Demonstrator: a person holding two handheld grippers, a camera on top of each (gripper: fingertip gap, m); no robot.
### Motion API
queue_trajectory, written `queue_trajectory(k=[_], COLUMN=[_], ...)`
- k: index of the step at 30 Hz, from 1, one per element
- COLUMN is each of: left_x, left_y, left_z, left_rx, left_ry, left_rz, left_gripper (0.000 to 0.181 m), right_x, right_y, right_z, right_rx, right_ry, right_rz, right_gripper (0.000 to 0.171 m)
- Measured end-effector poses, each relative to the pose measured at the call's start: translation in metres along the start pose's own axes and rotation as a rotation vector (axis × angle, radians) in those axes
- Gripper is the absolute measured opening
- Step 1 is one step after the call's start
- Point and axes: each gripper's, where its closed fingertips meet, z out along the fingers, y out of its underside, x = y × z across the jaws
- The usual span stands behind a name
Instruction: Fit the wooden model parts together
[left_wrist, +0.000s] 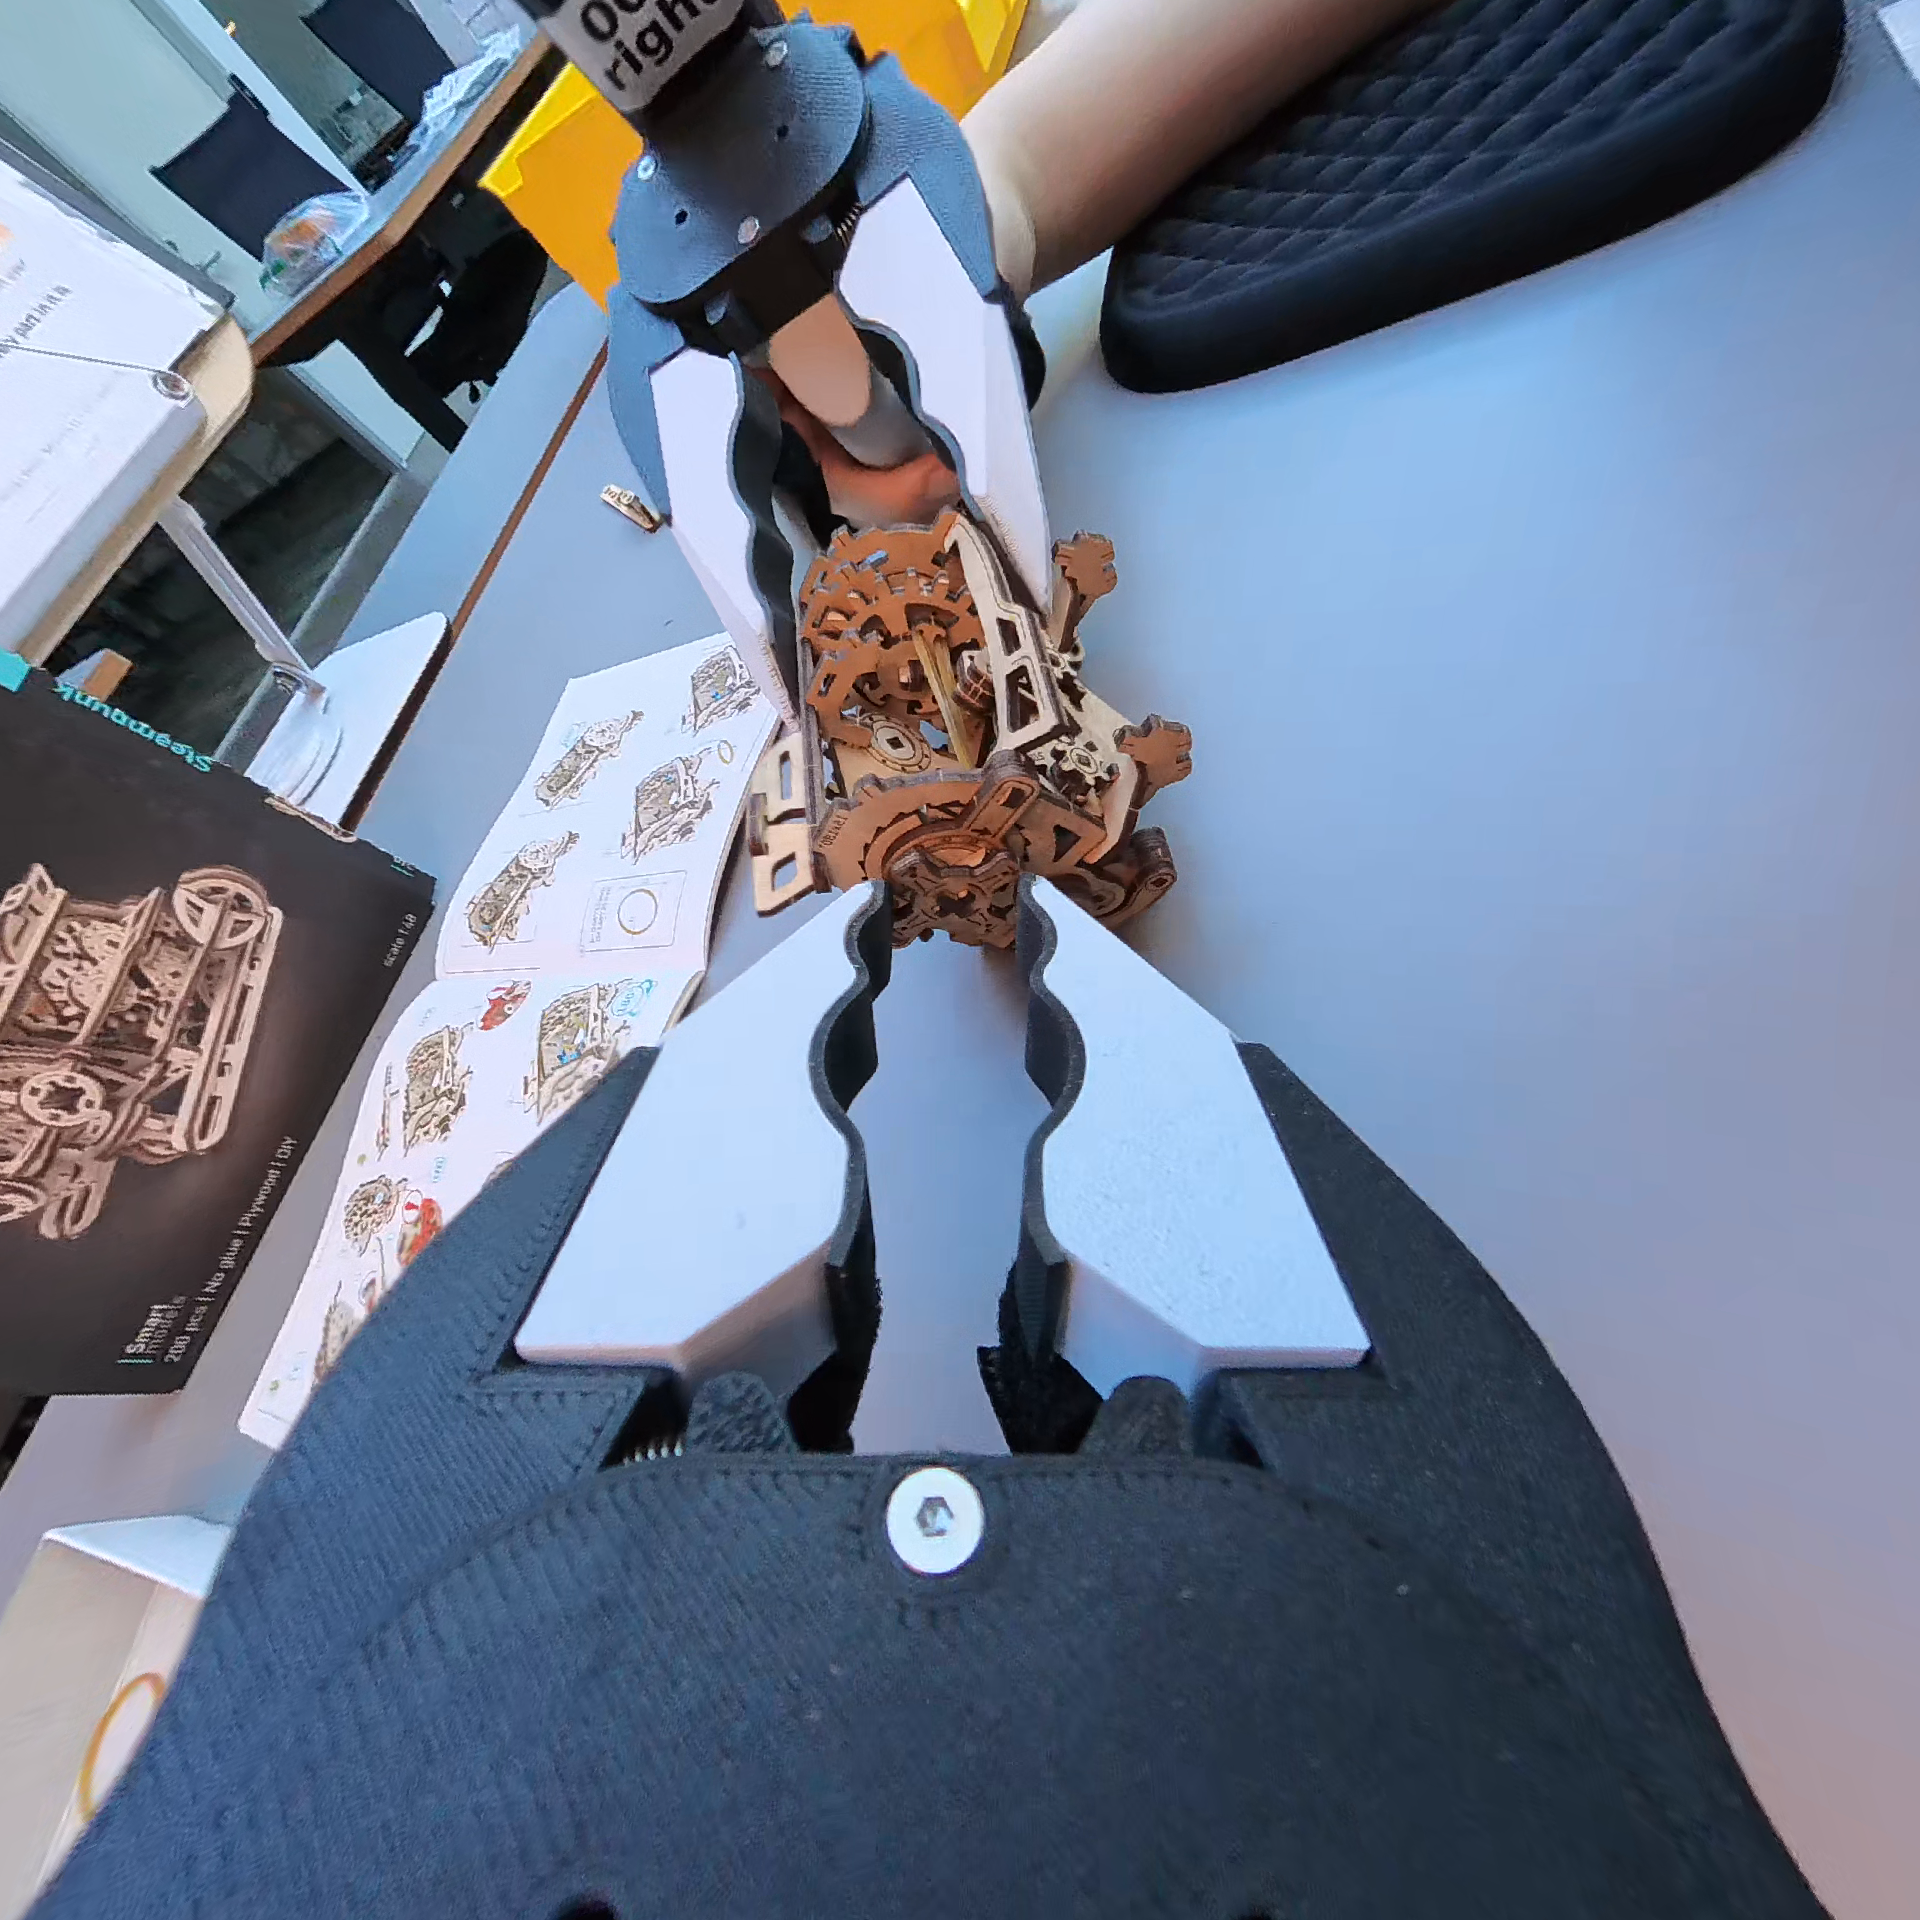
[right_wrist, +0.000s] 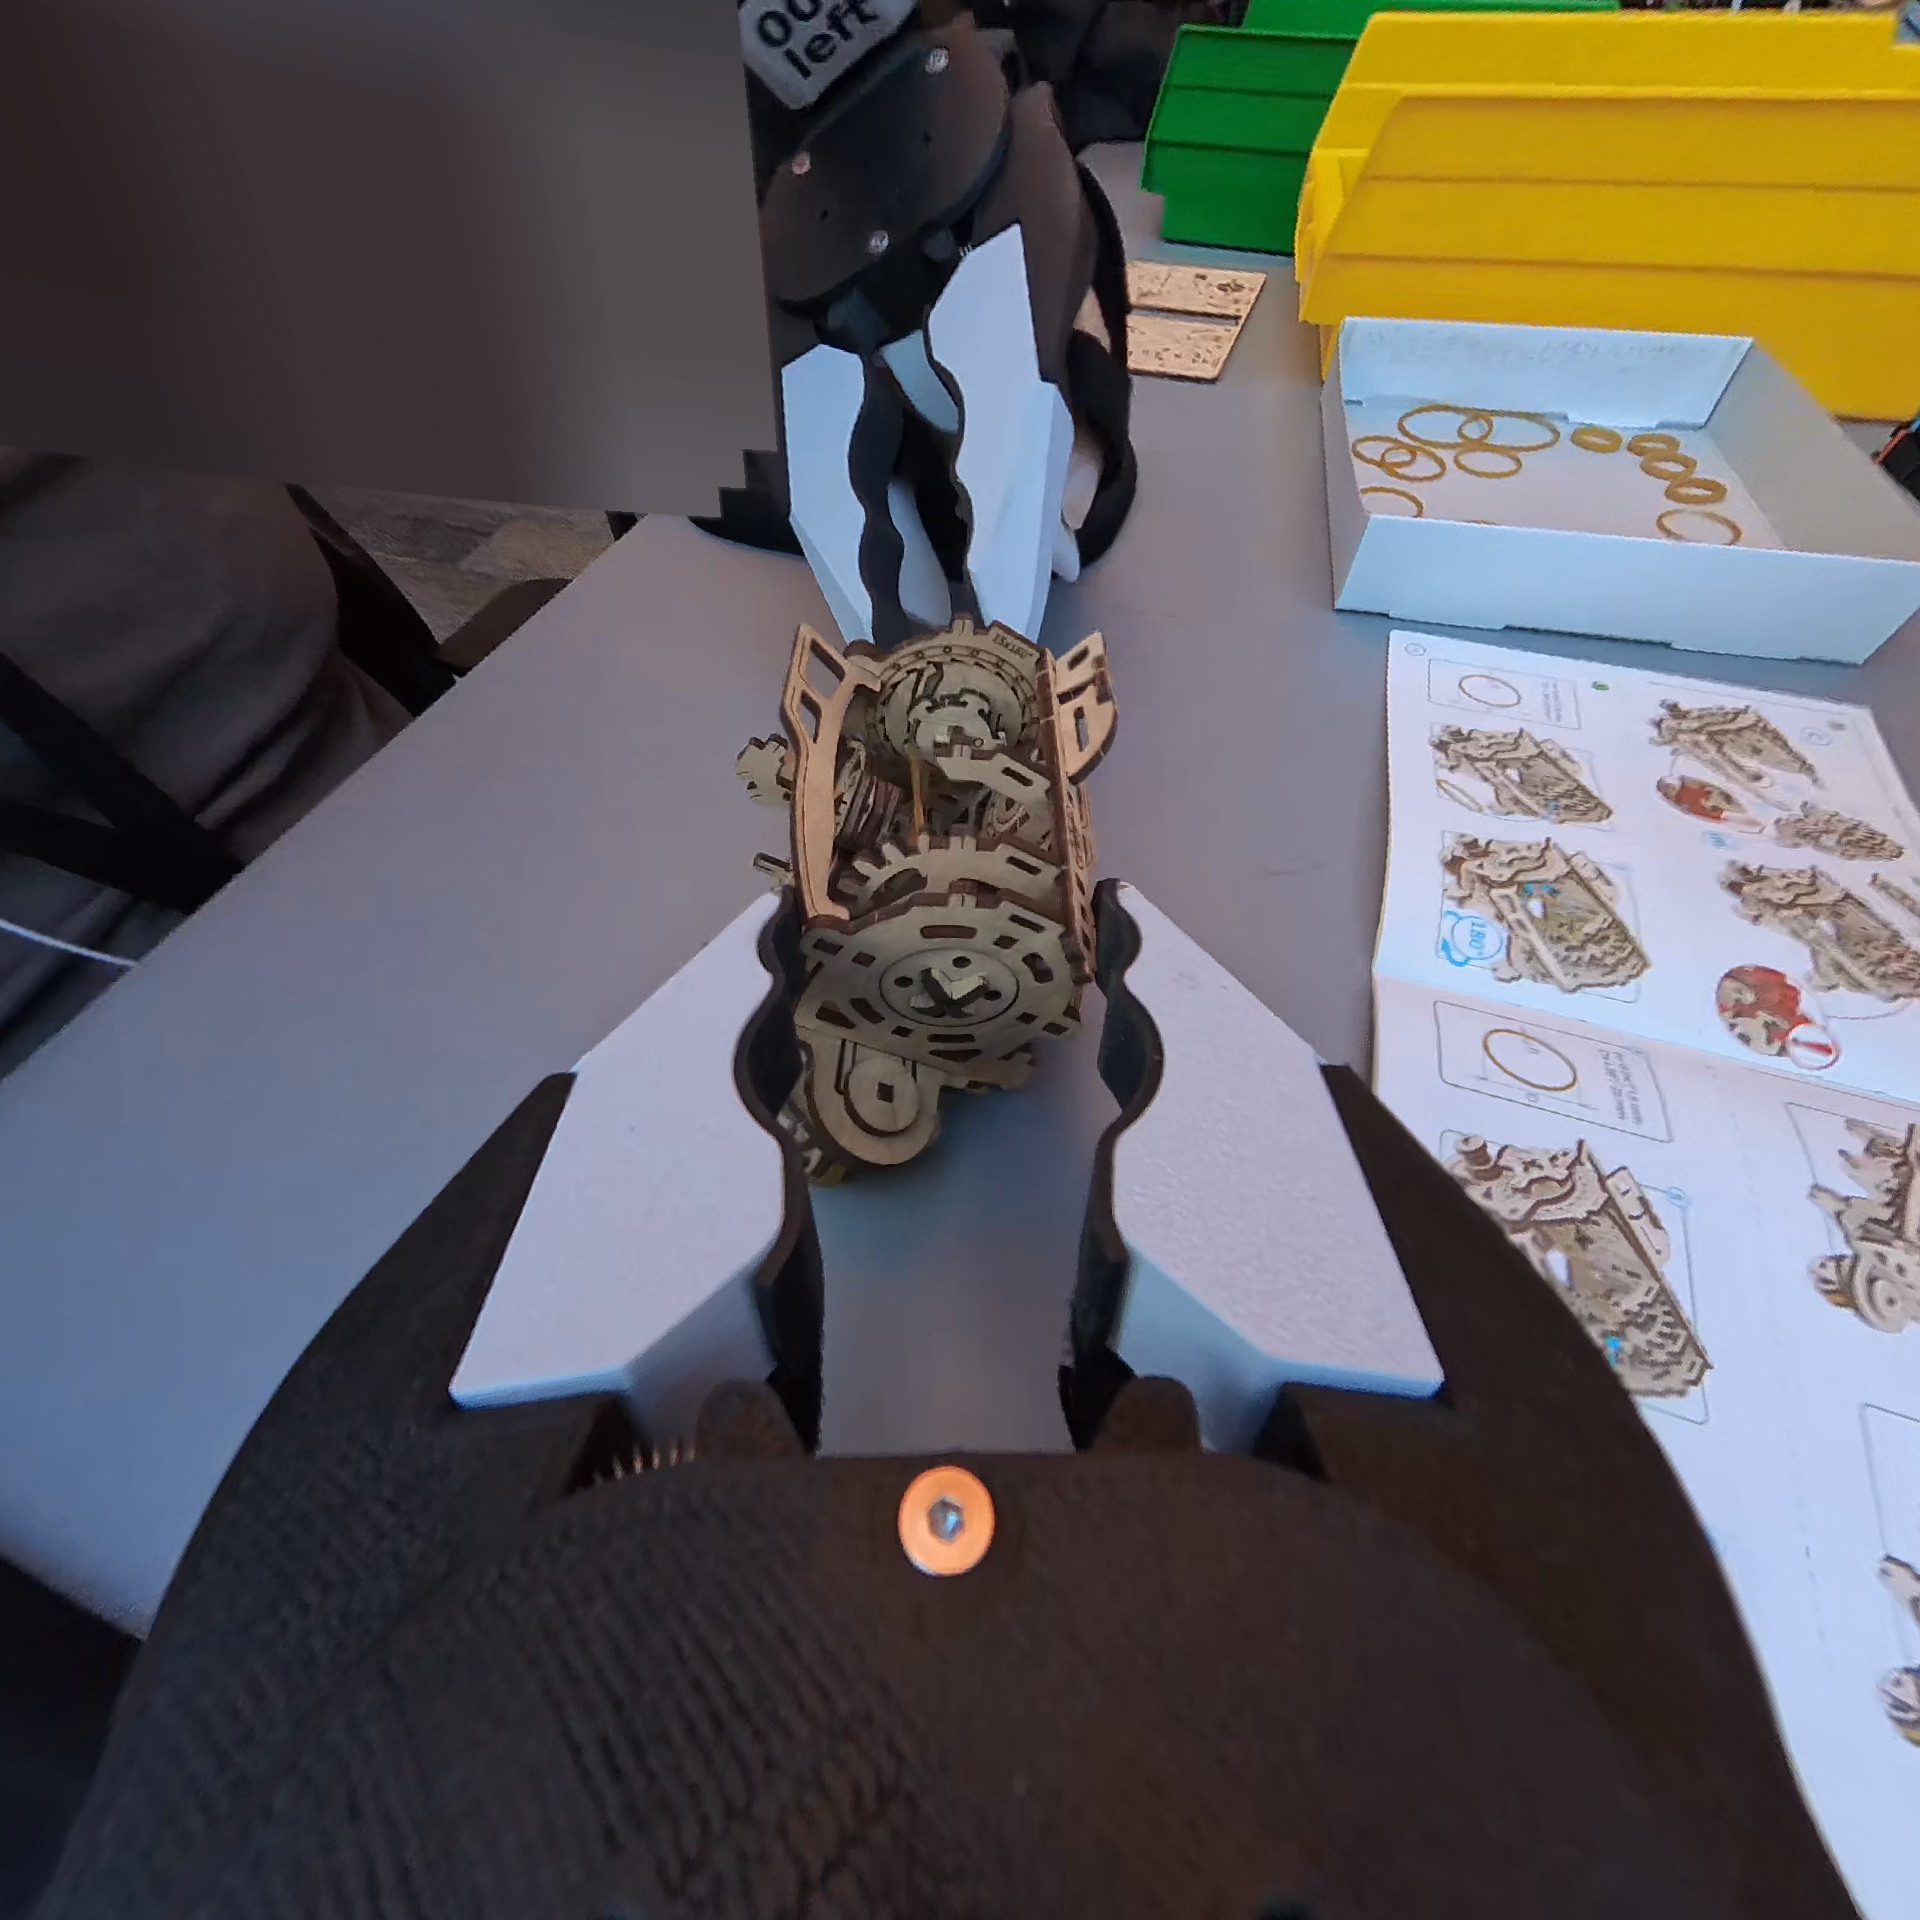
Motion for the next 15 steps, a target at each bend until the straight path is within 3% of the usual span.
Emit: queue_trajectory(k=[15], left_x=[0.0018], left_y=[-0.0007], left_z=[-0.0014], left_rx=[0.009], left_ry=[0.021], left_rz=[-0.022], left_gripper=[0.02], right_x=[-0.0034], right_y=[0.0], right_z=[0.0007], right_rx=[-0.018], right_ry=[0.036], right_rz=[-0.085], right_gripper=[0.054])
